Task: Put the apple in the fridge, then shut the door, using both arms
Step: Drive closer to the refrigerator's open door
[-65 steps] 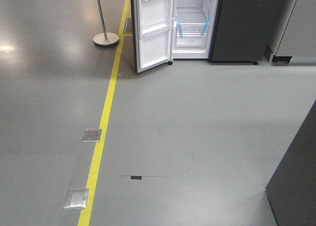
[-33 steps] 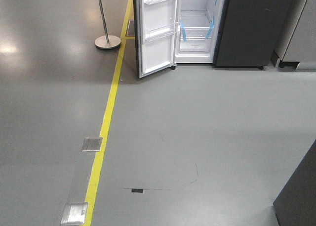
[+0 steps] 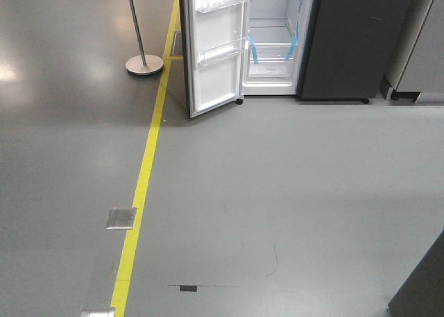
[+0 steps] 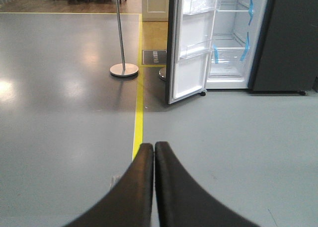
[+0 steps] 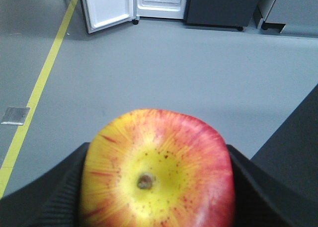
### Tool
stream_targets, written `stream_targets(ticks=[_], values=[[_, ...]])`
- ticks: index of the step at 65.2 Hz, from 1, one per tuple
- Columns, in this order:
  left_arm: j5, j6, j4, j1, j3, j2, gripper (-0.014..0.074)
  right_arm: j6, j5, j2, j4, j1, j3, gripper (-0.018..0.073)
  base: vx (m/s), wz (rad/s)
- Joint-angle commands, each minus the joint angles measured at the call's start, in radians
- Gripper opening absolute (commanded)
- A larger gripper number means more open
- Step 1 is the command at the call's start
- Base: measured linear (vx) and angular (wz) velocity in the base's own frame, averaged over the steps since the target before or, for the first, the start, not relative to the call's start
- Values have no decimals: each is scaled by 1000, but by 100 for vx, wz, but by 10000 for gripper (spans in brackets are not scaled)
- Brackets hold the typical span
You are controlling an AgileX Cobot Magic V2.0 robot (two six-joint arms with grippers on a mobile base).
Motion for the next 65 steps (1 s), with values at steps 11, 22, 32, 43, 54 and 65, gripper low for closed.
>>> stream_targets(ticks=[11, 22, 32, 43, 54, 65], values=[[-74, -4, -6, -1, 20, -14, -6, -5, -81, -3, 2, 2, -30, 215, 15, -1], [-74, -4, -6, -1, 20, -14, -6, -5, -81, -3, 2, 2, -30, 215, 13, 0], [-74, -4, -6, -1, 20, -14, -6, -5, -81, -3, 2, 2, -30, 215, 12, -1], [-74, -4, -6, -1, 20, -14, -6, -5, -81, -3, 2, 2, -30, 215, 10, -2], [-74, -4, -6, -1, 20, -14, -6, -5, -81, -3, 2, 2, -30, 215, 10, -2], [-74, -4, -6, -1, 20, -14, -6, -5, -81, -3, 2, 2, -30, 215, 10, -2]])
